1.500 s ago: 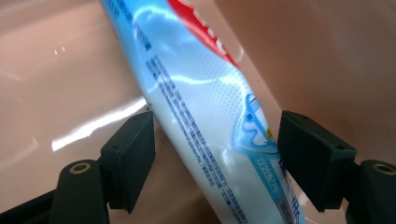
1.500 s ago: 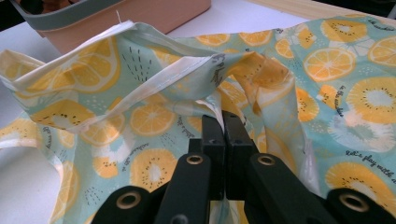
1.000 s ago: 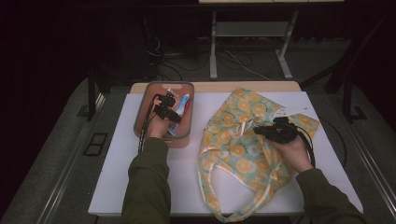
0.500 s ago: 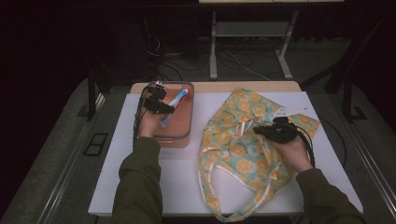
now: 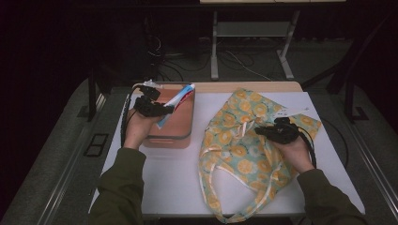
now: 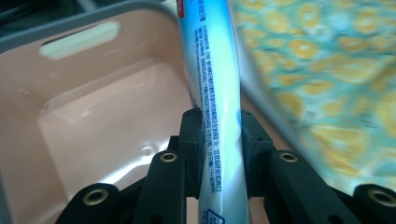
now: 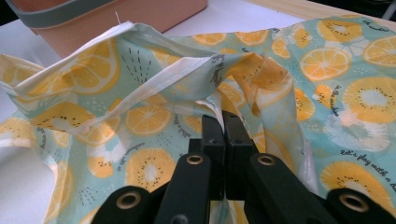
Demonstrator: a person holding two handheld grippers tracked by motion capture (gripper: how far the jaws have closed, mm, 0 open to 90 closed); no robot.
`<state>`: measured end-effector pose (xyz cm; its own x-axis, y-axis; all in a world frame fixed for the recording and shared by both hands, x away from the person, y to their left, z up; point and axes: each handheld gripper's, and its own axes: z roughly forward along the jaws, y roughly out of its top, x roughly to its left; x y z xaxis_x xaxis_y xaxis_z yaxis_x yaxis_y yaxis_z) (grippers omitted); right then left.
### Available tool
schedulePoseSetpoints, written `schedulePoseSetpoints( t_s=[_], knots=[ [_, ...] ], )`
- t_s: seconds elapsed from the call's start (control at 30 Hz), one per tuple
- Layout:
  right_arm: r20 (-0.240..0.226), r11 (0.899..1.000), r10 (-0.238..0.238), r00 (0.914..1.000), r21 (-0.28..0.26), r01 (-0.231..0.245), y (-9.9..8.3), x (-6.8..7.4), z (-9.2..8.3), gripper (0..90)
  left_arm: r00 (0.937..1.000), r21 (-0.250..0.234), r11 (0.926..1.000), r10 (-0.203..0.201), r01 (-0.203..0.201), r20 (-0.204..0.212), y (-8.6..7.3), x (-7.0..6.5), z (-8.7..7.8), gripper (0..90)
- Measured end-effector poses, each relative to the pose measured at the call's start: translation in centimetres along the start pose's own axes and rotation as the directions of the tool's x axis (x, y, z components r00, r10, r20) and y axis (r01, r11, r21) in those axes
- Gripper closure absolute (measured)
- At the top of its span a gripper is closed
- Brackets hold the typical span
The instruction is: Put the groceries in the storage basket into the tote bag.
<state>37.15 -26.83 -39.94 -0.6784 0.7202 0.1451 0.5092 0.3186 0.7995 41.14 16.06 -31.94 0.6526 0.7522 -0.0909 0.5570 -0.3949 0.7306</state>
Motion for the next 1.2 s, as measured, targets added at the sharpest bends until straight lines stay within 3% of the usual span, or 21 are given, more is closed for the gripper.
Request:
schedulePoseSetpoints(
  t_s=[0.2, 0.37, 0.57, 0.73, 0.93, 1.0, 1.07, 1.13, 1.2],
  knots=[
    [0.002, 1.0, 0.002, 1.0, 0.002, -0.002, 0.0, 0.0, 0.0, 89.0, 0.9939, -0.03, 0.9956, 0.091, -0.089, 0.063, -0.9, -3.3, -1.3, 74.4],
    [0.003, 1.0, 0.0, 1.0, 0.003, 0.0, 0.0, 0.1, 0.1, 89.0, 0.9809, -0.055, 0.9885, 0.147, -0.141, 0.127, -2.0, -6.4, -1.2, 74.4],
    [0.004, 1.0, -0.003, 1.0, 0.004, 0.003, 0.0, 0.1, 0.2, 89.0, 0.955, -0.068, 0.9782, 0.206, -0.196, 0.213, -3.1, -10.4, -0.1, 74.4],
    [0.005, 1.0, -0.002, 1.0, 0.003, 0.002, 0.0, 0.1, 0.2, 89.0, 0.9287, -0.081, 0.9691, 0.246, -0.233, 0.277, -4.0, -13.2, 1.3, 74.5],
    [0.007, 1.0, -0.001, 1.0, 0.002, 0.001, 0.0, 0.1, 0.1, 89.0, 0.8957, -0.015, 0.9583, 0.272, -0.285, 0.352, -5.5, -15.7, 4.4, 74.4],
    [0.008, 1.0, -0.004, 1.0, 0.001, 0.004, 0.0, 0.1, 0.1, 89.0, 0.8919, 0.013, 0.9519, 0.282, -0.306, 0.354, -6.0, -16.4, 5.8, 74.4],
    [0.006, 1.0, -0.006, 1.0, 0.0, 0.006, 0.0, 0.1, 0.1, 89.0, 0.8924, 0.036, 0.9451, 0.294, -0.325, 0.343, -6.1, -17.0, 7.1, 74.4],
    [0.006, 1.0, -0.005, 1.0, -0.001, 0.005, 0.0, 0.1, 0.1, 89.0, 0.8952, 0.053, 0.9416, 0.297, -0.332, 0.332, -6.0, -17.4, 8.3, 74.5],
    [0.006, 1.0, -0.005, 1.0, 0.0, 0.005, 0.0, 0.1, 0.1, 89.0, 0.9027, 0.063, 0.9394, 0.303, -0.337, 0.305, -5.9, -17.7, 9.4, 74.4]
  ],
)
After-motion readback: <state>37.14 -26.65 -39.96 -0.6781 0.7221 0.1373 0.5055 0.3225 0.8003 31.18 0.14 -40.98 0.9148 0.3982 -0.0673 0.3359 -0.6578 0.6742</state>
